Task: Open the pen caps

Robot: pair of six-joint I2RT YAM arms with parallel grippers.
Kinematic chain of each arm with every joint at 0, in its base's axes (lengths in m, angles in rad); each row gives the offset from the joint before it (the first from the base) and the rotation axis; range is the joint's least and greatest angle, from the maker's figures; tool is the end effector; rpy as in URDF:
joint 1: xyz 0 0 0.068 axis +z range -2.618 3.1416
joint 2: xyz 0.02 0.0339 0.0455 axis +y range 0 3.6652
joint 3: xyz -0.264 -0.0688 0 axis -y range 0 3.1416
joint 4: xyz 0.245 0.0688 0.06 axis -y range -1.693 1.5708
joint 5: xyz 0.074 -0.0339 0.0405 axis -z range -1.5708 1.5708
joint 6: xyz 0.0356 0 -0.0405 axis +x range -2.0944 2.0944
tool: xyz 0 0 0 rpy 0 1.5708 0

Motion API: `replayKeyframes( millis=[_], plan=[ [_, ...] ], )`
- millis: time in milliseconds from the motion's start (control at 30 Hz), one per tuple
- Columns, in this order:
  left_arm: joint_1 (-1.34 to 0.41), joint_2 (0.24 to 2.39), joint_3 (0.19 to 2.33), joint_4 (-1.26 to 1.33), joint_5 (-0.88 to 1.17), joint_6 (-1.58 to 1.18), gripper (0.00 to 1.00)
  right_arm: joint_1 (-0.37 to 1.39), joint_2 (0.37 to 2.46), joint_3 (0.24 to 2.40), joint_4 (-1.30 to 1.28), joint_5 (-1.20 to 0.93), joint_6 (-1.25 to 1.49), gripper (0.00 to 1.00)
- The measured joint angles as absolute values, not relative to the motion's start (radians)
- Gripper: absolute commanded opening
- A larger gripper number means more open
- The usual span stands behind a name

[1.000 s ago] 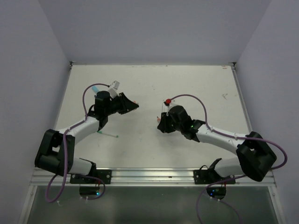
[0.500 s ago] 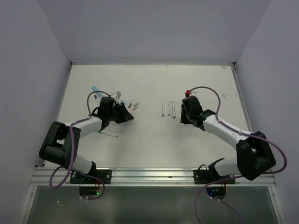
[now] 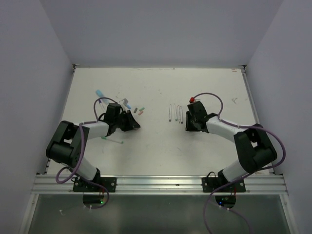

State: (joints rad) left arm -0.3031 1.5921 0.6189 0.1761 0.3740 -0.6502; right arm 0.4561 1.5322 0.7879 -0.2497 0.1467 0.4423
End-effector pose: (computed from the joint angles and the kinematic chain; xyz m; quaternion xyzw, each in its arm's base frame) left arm 0.2709 -0.0984 0.1320 -0.0880 0.9084 -0.3231 0.2504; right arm 0.2629 0.1232 0.1639 0.0142 0.9562 0.0599 0.2860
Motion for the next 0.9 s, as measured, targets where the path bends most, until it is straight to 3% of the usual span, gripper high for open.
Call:
replayKeyframes(
  millis=[433, 533, 633, 900],
  plan=[
    [-0.303, 1.611, 0.63, 0.201, 0.381, -0.662, 0.41, 0.456, 1.549, 0.777, -0.215, 0.135, 0.445, 0.13],
    [-0.303, 1.611, 0.634, 0.196, 0.379, -0.662, 0.43, 0.456, 1.551, 0.776, -0.211, 0.13, 0.445, 0.04],
    [-0.303, 1.606, 0.635, 0.194, 0.375, -0.665, 0.46, 0.456, 1.552, 0.775, -0.206, 0.12, 0.445, 0.05],
    [-0.303, 1.503, 0.636, 0.1, 0.294, -0.659, 0.59, 0.455, 1.552, 0.774, -0.203, 0.112, 0.445, 0.18]
  ],
)
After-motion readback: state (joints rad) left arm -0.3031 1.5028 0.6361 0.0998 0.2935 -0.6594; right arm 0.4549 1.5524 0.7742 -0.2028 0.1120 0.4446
